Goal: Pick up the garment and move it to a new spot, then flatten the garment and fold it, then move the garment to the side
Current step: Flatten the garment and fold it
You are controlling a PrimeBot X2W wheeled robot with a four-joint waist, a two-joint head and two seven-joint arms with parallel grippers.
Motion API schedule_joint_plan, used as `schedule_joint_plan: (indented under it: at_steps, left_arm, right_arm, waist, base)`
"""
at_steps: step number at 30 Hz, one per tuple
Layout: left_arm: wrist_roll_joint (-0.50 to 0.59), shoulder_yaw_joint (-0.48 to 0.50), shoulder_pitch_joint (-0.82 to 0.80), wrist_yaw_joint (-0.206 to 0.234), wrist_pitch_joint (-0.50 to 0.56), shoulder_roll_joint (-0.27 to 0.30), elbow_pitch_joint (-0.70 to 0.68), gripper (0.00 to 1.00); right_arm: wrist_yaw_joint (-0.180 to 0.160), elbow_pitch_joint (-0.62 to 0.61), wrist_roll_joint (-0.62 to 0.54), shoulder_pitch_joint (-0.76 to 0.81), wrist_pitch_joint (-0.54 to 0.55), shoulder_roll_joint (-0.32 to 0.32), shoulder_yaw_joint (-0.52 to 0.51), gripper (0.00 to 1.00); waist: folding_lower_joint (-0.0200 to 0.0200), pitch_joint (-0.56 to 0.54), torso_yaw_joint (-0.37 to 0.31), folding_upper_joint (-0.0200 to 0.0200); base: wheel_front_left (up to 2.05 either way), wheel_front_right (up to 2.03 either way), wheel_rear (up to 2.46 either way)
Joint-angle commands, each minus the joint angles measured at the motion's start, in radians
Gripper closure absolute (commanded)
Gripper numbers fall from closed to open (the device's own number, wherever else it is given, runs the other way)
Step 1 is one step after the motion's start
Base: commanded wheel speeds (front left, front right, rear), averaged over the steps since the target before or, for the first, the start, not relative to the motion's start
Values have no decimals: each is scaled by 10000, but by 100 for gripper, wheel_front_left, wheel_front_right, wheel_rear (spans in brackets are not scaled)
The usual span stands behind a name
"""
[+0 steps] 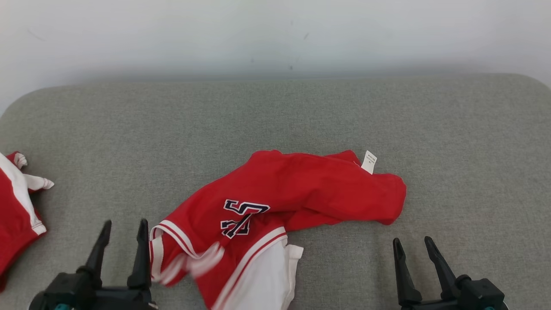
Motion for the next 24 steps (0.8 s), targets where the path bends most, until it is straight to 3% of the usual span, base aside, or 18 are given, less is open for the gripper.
schedule_joint_plan:
  at_steps: [1, 6, 13, 24]
  left_arm:
    - [176, 182, -73, 43, -32, -172, -366, 0]
    - [591, 281, 24, -12, -32, -495, -1019, 0]
    - [357, -73, 86, -81, -33, -748, -42, 0]
    - [-248, -634, -995, -71, -33, -62, 2240, 0]
  right_arm:
    - [-23, -12, 43, -22, -2, 18, 6, 0]
    - [-23, 21, 152, -6, -2, 18, -1, 0]
    - [-23, 78, 188, -63, -2, 17, -56, 0]
    - [-23, 107, 209, -240, -2, 15, 70, 0]
  waist:
    - [1, 68, -88, 0]
    - [1, 150, -187, 0]
    - [1, 153, -159, 0]
    - [1, 335, -661, 0]
  base:
    - [0, 0, 0]
    - [0, 0, 0]
    - [0, 0, 0]
    - [0, 0, 0]
